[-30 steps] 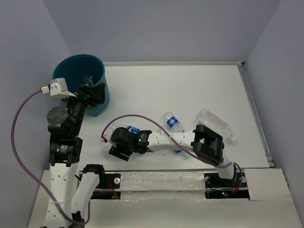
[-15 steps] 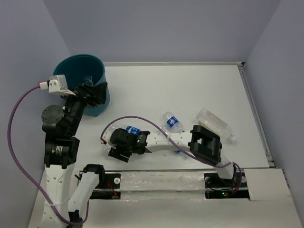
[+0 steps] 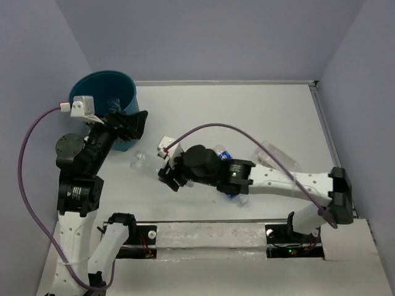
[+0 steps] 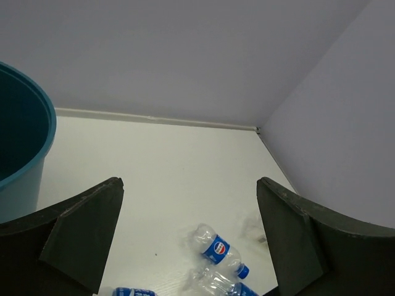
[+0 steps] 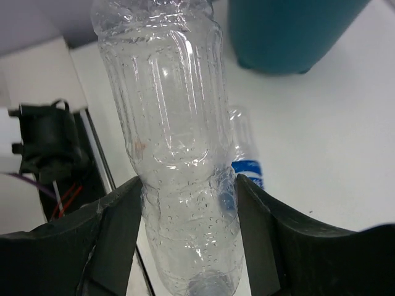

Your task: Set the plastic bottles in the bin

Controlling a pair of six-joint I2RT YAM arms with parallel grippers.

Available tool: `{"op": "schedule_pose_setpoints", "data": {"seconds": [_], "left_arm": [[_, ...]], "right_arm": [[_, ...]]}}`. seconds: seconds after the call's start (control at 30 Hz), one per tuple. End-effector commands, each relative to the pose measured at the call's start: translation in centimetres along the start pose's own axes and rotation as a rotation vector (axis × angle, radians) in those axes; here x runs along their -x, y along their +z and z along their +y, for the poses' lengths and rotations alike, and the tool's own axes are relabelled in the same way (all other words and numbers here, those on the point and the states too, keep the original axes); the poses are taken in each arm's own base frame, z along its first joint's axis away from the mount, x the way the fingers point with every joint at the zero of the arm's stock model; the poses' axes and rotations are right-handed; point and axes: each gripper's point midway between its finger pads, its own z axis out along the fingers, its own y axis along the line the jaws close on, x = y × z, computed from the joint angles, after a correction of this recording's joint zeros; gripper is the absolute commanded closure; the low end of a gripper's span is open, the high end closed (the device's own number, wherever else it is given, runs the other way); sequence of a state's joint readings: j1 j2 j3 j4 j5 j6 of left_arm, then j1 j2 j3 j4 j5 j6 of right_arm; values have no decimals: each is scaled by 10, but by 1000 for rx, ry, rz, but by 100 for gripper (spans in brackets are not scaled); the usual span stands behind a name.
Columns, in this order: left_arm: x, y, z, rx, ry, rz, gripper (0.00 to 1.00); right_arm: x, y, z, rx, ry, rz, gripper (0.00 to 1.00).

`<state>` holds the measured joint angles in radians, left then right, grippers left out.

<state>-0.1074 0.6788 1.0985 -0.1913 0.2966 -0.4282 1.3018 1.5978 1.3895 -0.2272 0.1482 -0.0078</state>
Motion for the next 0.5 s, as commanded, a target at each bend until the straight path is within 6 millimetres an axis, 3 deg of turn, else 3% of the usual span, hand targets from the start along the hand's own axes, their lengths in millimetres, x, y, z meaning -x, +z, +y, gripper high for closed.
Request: {"op": "schedule_pose_setpoints", "data": {"seconds": [0.0,0.03,0.07,0.13,0.17,0.33,0.47], "left_arm": [[-6,-5,-28,-135,0,64,1],[-13,-7,-32,-166,-14,95,1],[-21,-6,-32,-177,-24,122,1],[-34,-7,-35,-212,-43,178,1],[-42,-5,-32,-213,-52,204,1],[-69,-3,-31,-253,-100,296,1],[-86,1,-42,-345,-167,331,1]], "right_arm": [[41,-45,-72,-223,119,-207,81],[34,-49,-81,-231,135,-204,81],[43,-63,-88,-232,158,-248,81],[44,-73,-106,-257,173,-269,81],[46,-77,-106,-254,161,-278,81],[49,-79,-122,-308,148,-282,81],[66,-78,-123,-292,153,-326,82]]}}
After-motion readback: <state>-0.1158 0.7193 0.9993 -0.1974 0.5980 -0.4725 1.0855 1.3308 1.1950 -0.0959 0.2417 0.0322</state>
